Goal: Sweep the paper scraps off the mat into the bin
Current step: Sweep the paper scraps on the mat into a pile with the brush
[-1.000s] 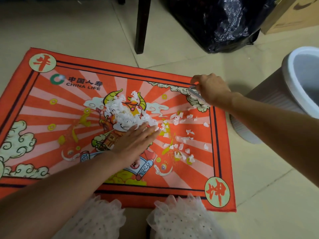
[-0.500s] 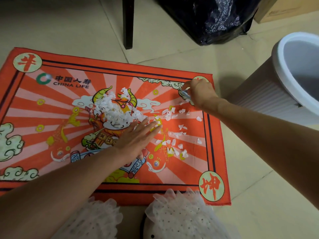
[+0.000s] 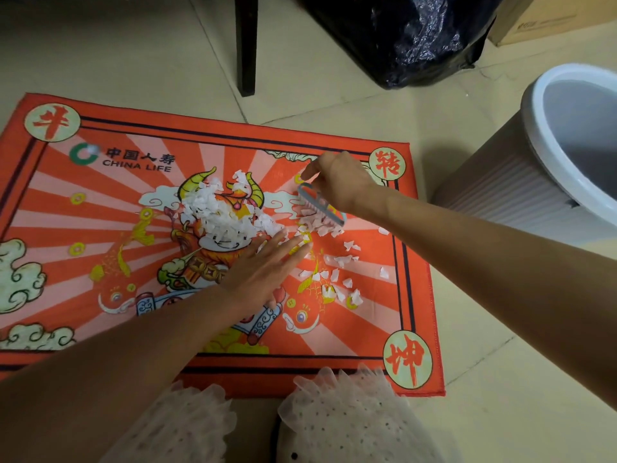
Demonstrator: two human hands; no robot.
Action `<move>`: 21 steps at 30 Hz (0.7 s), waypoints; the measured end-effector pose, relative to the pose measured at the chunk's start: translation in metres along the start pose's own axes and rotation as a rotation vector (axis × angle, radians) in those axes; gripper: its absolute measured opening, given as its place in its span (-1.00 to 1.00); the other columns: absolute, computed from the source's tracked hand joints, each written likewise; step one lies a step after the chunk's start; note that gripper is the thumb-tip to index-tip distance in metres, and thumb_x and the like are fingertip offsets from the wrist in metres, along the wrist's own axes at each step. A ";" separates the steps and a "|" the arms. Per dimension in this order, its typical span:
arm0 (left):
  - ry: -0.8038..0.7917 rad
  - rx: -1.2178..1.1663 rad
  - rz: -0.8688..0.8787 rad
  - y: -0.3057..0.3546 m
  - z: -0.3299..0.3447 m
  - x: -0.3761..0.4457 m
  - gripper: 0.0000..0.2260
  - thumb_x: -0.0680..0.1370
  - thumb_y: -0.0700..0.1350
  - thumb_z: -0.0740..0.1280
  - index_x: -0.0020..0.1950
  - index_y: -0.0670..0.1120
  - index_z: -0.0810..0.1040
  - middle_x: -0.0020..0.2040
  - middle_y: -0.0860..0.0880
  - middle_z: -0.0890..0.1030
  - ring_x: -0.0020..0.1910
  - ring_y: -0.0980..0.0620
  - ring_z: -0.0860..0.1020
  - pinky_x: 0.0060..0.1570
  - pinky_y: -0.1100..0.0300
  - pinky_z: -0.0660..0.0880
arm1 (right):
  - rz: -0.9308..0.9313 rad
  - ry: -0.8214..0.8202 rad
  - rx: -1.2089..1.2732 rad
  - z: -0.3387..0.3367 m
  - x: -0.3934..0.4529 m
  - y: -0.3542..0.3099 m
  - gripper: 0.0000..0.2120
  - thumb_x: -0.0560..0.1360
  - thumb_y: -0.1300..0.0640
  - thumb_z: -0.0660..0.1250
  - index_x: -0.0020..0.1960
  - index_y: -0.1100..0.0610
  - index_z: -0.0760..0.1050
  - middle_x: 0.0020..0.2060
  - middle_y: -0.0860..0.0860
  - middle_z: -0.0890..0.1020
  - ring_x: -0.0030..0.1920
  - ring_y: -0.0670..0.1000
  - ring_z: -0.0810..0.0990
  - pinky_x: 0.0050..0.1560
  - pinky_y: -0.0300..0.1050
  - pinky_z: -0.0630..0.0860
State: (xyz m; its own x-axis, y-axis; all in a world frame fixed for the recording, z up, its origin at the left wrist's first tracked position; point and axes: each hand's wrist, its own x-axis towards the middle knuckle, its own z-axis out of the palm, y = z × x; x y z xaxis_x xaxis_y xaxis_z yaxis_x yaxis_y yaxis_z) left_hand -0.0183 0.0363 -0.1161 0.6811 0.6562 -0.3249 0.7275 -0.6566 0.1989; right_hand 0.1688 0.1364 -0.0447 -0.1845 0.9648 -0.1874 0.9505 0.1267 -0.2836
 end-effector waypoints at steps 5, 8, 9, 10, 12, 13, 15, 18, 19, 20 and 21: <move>-0.002 0.007 -0.010 0.001 0.000 0.000 0.04 0.42 -0.12 0.49 0.58 0.04 -0.26 0.60 0.01 -0.18 0.57 -0.05 -0.22 0.53 -0.08 -0.10 | 0.026 0.010 -0.026 -0.014 0.004 0.009 -0.73 0.56 0.20 0.30 0.24 0.06 0.54 0.14 0.13 0.61 0.12 0.14 0.59 0.10 -0.07 0.49; 0.005 0.005 -0.009 0.001 -0.002 -0.002 0.00 0.45 -0.12 0.47 0.58 0.02 -0.25 0.60 0.00 -0.18 0.57 -0.05 -0.23 0.53 -0.08 -0.11 | 0.063 0.018 -0.075 -0.019 0.006 0.020 -0.75 0.56 0.15 0.31 0.23 0.01 0.55 0.15 0.15 0.61 0.06 0.18 0.61 0.04 -0.06 0.52; 0.003 0.001 -0.007 0.001 -0.002 -0.003 0.00 0.45 -0.12 0.47 0.58 0.02 -0.25 0.60 0.00 -0.18 0.57 -0.05 -0.23 0.53 -0.08 -0.12 | 0.069 0.017 -0.087 -0.018 0.004 0.022 -0.75 0.56 0.12 0.31 0.23 0.01 0.55 0.15 0.16 0.60 0.06 0.19 0.61 0.04 -0.05 0.52; 0.002 -0.001 -0.006 0.001 -0.002 -0.004 -0.01 0.46 -0.12 0.46 0.58 0.02 -0.26 0.60 0.00 -0.19 0.57 -0.05 -0.24 0.53 -0.08 -0.12 | 0.072 0.018 -0.092 -0.016 0.002 0.023 -0.75 0.56 0.12 0.31 0.23 0.01 0.55 0.14 0.16 0.61 0.06 0.19 0.61 0.03 -0.05 0.52; -0.005 0.001 -0.007 -0.002 0.000 -0.007 -0.01 0.47 -0.09 0.45 0.58 0.02 -0.27 0.60 0.00 -0.21 0.56 -0.05 -0.26 0.53 -0.07 -0.13 | 0.079 0.031 -0.077 -0.010 -0.003 0.022 -0.75 0.56 0.14 0.28 0.21 0.00 0.56 0.13 0.15 0.62 0.08 0.19 0.61 0.04 -0.07 0.51; -0.002 0.000 -0.007 -0.004 0.002 -0.008 0.00 0.46 -0.07 0.46 0.58 0.02 -0.27 0.60 0.00 -0.21 0.56 -0.05 -0.26 0.54 -0.05 -0.16 | 0.076 0.030 -0.072 -0.006 -0.004 0.020 -0.75 0.57 0.15 0.27 0.21 0.01 0.56 0.12 0.14 0.63 0.10 0.18 0.61 0.03 -0.08 0.50; 0.005 -0.006 -0.008 -0.010 0.004 -0.010 0.03 0.43 -0.05 0.48 0.58 0.02 -0.27 0.60 0.00 -0.21 0.56 -0.06 -0.25 0.52 -0.01 -0.20 | 0.059 0.018 -0.088 0.003 -0.006 0.011 -0.74 0.57 0.18 0.25 0.21 0.02 0.56 0.15 0.14 0.62 0.13 0.18 0.59 0.03 -0.10 0.47; 0.019 0.015 -0.019 -0.018 0.004 -0.014 0.03 0.45 -0.10 0.47 0.57 0.01 -0.30 0.60 -0.02 -0.20 0.57 -0.09 -0.24 0.51 -0.02 -0.19 | 0.040 0.007 -0.104 0.011 -0.005 -0.003 -0.71 0.55 0.20 0.25 0.23 0.01 0.56 0.20 0.15 0.58 0.16 0.19 0.57 0.08 -0.08 0.49; 0.019 0.022 -0.024 -0.019 0.003 -0.015 0.03 0.45 -0.09 0.48 0.57 0.00 -0.29 0.60 -0.02 -0.19 0.57 -0.09 -0.23 0.52 -0.04 -0.18 | 0.035 0.008 -0.083 0.012 -0.004 -0.008 -0.72 0.56 0.18 0.25 0.24 0.02 0.55 0.21 0.15 0.58 0.17 0.19 0.57 0.11 -0.06 0.50; 0.018 0.022 -0.028 -0.020 0.003 -0.015 0.04 0.44 -0.06 0.49 0.58 0.00 -0.28 0.60 -0.02 -0.19 0.57 -0.09 -0.22 0.52 -0.05 -0.17 | 0.027 0.009 -0.068 0.014 -0.004 -0.014 -0.73 0.57 0.16 0.24 0.24 0.04 0.55 0.21 0.15 0.58 0.18 0.19 0.57 0.14 -0.05 0.50; 0.017 0.015 -0.035 -0.020 0.003 -0.016 0.05 0.42 -0.04 0.50 0.58 0.00 -0.28 0.60 -0.02 -0.19 0.57 -0.09 -0.21 0.53 -0.05 -0.16 | 0.019 0.010 -0.064 0.016 -0.005 -0.021 -0.73 0.58 0.16 0.25 0.25 0.04 0.54 0.19 0.14 0.59 0.18 0.19 0.57 0.14 -0.07 0.49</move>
State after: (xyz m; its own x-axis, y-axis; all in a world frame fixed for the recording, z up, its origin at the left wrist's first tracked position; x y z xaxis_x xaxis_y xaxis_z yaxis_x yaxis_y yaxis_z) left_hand -0.0443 0.0381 -0.1179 0.6568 0.6850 -0.3152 0.7495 -0.6388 0.1736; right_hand 0.1460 0.1257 -0.0529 -0.1636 0.9695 -0.1826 0.9681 0.1221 -0.2189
